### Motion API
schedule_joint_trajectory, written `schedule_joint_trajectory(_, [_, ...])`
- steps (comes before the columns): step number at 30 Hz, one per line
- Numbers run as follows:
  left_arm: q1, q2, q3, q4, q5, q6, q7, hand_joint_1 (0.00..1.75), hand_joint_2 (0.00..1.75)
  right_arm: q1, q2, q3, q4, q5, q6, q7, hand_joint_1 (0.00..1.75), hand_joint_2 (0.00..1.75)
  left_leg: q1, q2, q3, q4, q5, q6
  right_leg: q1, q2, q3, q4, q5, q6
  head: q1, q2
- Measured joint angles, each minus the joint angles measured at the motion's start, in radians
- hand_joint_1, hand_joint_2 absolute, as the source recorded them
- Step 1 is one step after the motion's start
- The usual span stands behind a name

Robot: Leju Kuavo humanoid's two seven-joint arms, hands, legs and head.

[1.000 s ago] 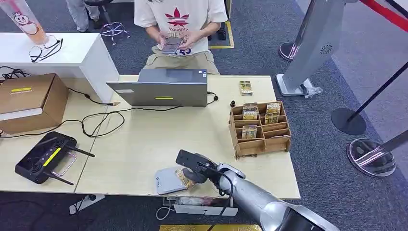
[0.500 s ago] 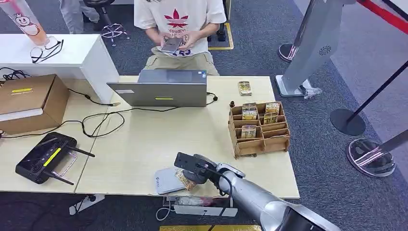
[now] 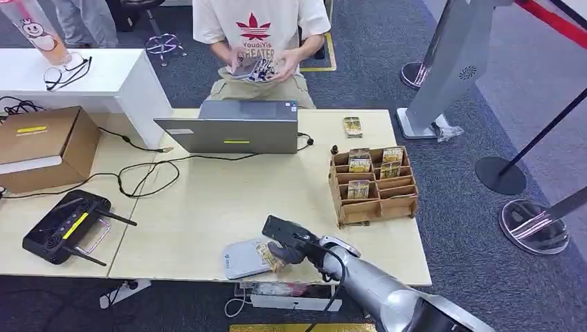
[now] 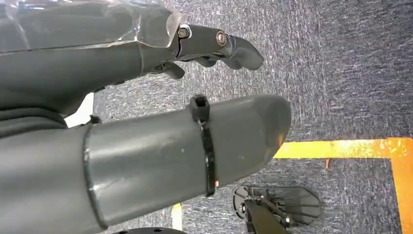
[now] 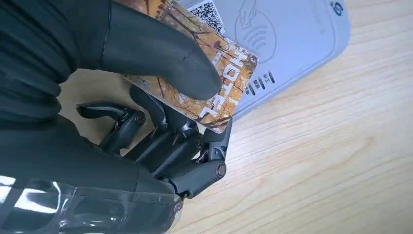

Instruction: Pass the card to the sensor for recognition and then transmit it.

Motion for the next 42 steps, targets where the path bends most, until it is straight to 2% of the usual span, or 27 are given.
schedule_joint_trajectory(5, [0.005,0.000,0.000,0.000,0.016,0.001,-0.011,0.00,0.00,0.007,-0.011,-0.041,-0.013,-0.059,0.010,-0.087,1.75,1.75,0.000,0.000,-0.003,0.000,0.000,0.000,0.000,0.000,-0.003,0.000,0.000,0.000,0.000,0.000])
schedule_joint_trajectory(16, [0.014,0.000,0.001,0.000,0.034,0.005,-0.028,0.00,0.00,0.007,-0.033,-0.144,-0.096,-0.131,0.014,-0.214,1.75,1.75,0.000,0.000,-0.006,0.000,0.000,0.000,0.000,0.000,-0.006,0.000,0.000,0.000,0.000,0.000])
schedule_joint_trajectory(26, [0.017,0.000,0.002,0.000,0.034,0.005,-0.034,0.00,0.00,0.007,-0.045,-0.188,-0.144,-0.130,0.006,-0.224,1.75,1.75,0.000,0.000,-0.008,0.000,0.000,0.000,0.000,0.000,-0.007,0.000,0.000,0.000,0.000,0.000])
schedule_joint_trajectory(31, [0.018,0.000,0.002,0.000,0.037,0.005,-0.034,0.00,0.00,0.011,-0.054,-0.217,-0.179,-0.155,-0.015,-0.267,1.75,1.75,0.000,0.000,-0.008,0.000,0.000,0.000,0.000,0.000,-0.008,0.000,0.000,0.000,0.000,0.000])
schedule_joint_trajectory(36, [0.020,0.000,0.002,0.000,0.040,0.008,-0.034,0.00,0.00,0.040,-0.083,-0.294,-0.337,-0.131,-0.057,-0.271,1.75,1.75,0.000,0.000,-0.008,0.000,0.000,0.000,0.000,0.000,-0.008,0.000,0.000,0.000,0.000,0.000])
schedule_joint_trajectory(42, [0.020,0.000,0.002,0.000,0.039,0.008,-0.032,0.00,0.00,0.072,-0.112,-0.406,-0.556,-0.084,-0.073,-0.249,1.75,1.75,0.000,0.000,-0.009,0.000,0.000,0.000,0.000,0.000,-0.009,0.000,0.000,0.000,0.000,0.000])
